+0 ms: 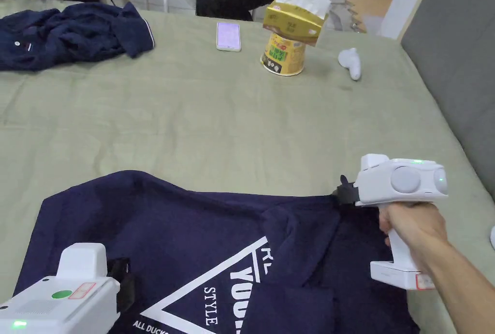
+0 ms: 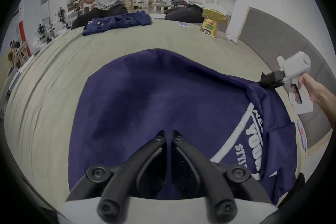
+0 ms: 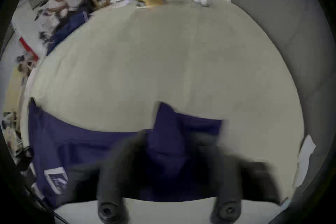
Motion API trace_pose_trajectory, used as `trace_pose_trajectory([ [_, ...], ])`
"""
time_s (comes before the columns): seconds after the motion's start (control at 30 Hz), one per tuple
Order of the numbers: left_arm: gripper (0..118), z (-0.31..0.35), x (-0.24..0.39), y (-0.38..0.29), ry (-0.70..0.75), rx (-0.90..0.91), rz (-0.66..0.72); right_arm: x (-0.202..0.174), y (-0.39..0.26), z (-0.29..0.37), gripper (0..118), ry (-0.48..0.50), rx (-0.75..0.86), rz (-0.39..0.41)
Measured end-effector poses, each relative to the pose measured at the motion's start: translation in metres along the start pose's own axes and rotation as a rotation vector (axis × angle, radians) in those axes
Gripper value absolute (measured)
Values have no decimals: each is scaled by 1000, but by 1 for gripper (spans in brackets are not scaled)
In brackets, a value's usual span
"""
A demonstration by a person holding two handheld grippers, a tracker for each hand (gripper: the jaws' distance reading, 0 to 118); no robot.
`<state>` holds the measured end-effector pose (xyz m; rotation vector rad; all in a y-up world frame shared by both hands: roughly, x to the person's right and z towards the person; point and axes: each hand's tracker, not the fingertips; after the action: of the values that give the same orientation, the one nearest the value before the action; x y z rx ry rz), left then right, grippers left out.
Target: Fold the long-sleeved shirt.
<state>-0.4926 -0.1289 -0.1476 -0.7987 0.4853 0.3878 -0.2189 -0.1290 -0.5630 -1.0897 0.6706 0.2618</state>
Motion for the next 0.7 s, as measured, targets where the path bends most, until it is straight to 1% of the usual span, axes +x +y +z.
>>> trace_pose_trajectory([
  [0.03, 10, -2, -6, 4, 40, 15, 49, -5, -1, 4, 12, 61, -5, -54],
  [0.07, 21, -4, -12, 10, 55, 10, 69, -15, -4, 8, 10, 6, -15, -81],
  [0.1, 33, -5, -20, 20, 36, 5, 82, -21, -8, 8, 10, -31, 1, -8],
  [0.13, 52, -7, -31, 30, 13, 4, 124, -24, -12, 7, 10, -35, 6, -6],
  [0.17, 79, -8, -41, 42, 16, 7, 129, -23, -13, 10, 10, -31, 15, -40],
  [0.2, 96, -8, -50, 56, 24, 21, 118, -11, -10, 1, 10, -4, -6, -76],
  [0.23, 109, -9, -59, 69, 46, 45, 127, -9, -9, 1, 10, -1, -5, -75],
  [0.27, 109, -5, -70, 86, 44, 112, 174, -7, -9, 0, 10, 3, -5, -77],
  [0.3, 110, -11, -85, 101, 34, 75, 198, -7, -8, 0, 10, 0, -1, -78],
  [0.37, 111, -29, -115, 127, 1, 12, 299, -6, -7, -1, 10, 5, -5, -98],
  [0.4, 111, -18, -101, 151, -4, -17, 320, -5, -5, 0, 10, 4, -6, -98],
  [0.47, 109, -37, -110, 171, -48, -133, 337, -10, -6, 2, 10, 0, -6, -90],
  [0.5, 104, -61, -124, 173, -64, -208, 352, -9, -5, 2, 10, 3, -9, -90],
  [0.53, 94, -89, -143, 171, -85, -265, 374, -8, -4, 2, 10, 7, -11, -92],
  [0.57, 79, -102, -149, 171, -84, -321, 415, -7, -3, 3, 10, 11, -14, -96],
  [0.6, 79, -111, -150, 169, -62, -385, 431, -5, -3, 1, 10, 18, -17, -105],
  [0.63, 80, -109, -147, 170, -55, -345, 388, -4, -3, 1, 10, 22, -18, -110],
  [0.67, 79, -92, -136, 170, -79, -322, 362, -3, -2, 1, 10, 25, -18, -113],
  [0.7, 73, -88, -129, 172, -65, -338, 353, -2, -2, 0, 10, 29, -19, -116],
])
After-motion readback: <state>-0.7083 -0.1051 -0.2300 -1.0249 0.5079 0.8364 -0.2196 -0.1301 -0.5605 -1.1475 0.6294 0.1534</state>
